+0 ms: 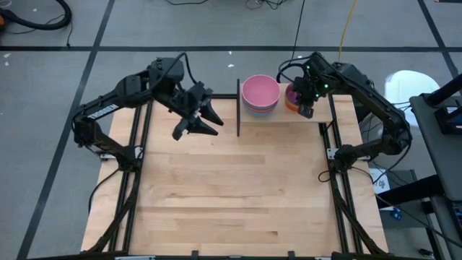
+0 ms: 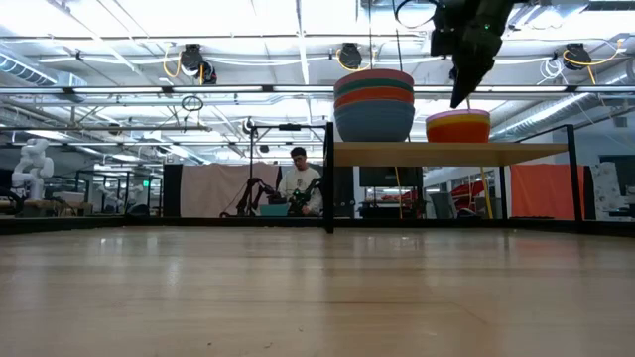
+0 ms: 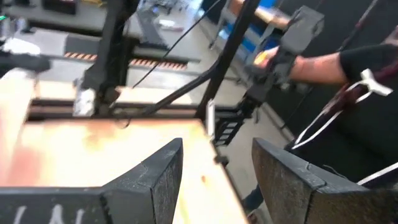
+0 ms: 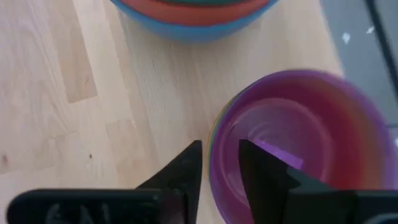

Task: Place and stack bowls onto a shelf
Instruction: Return to Home Position

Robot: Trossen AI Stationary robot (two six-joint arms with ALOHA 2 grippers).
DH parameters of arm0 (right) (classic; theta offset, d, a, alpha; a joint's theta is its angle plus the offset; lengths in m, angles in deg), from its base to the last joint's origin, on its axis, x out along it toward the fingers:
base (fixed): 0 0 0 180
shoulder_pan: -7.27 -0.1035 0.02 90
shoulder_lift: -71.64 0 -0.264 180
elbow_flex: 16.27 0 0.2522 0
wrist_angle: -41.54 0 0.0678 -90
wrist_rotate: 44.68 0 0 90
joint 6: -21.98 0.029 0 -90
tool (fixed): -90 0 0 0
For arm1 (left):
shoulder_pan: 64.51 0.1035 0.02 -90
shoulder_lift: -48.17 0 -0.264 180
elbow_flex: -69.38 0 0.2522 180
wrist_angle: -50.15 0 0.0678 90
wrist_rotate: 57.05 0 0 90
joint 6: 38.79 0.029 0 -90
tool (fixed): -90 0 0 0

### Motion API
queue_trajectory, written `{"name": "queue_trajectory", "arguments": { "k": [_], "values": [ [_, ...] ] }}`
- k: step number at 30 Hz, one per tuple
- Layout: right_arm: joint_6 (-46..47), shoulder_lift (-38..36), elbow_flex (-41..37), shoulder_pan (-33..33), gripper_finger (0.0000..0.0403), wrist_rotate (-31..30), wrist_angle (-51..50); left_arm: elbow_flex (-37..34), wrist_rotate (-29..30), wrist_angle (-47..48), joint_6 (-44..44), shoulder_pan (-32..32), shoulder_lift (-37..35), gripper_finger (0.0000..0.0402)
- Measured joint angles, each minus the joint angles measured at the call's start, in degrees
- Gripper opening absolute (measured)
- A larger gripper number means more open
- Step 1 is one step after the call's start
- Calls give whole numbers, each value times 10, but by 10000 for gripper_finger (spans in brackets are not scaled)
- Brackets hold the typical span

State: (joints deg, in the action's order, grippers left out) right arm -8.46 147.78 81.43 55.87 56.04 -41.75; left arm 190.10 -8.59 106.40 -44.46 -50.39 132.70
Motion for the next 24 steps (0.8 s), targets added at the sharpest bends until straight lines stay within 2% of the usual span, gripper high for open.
{"name": "queue_trajectory", "arguments": {
  "k": [3, 11, 16, 21, 24],
  "values": [
    [-4, -22, 0, -1, 107, 3, 9, 0, 23, 35, 22, 12, -13, 195],
    [-5, -128, 0, -23, 101, 89, 28, 0, 75, 73, 28, 53, -93, 195],
    [-1, -199, 0, -33, 98, 90, 50, 1, 133, 124, 27, 66, -153, 195],
    [39, -263, 0, -35, 98, 90, 75, 1, 228, 204, 8, 66, -211, 195],
    [42, -295, 0, -35, 98, 90, 78, 1, 253, 234, 6, 66, -238, 185]
  ]
}}
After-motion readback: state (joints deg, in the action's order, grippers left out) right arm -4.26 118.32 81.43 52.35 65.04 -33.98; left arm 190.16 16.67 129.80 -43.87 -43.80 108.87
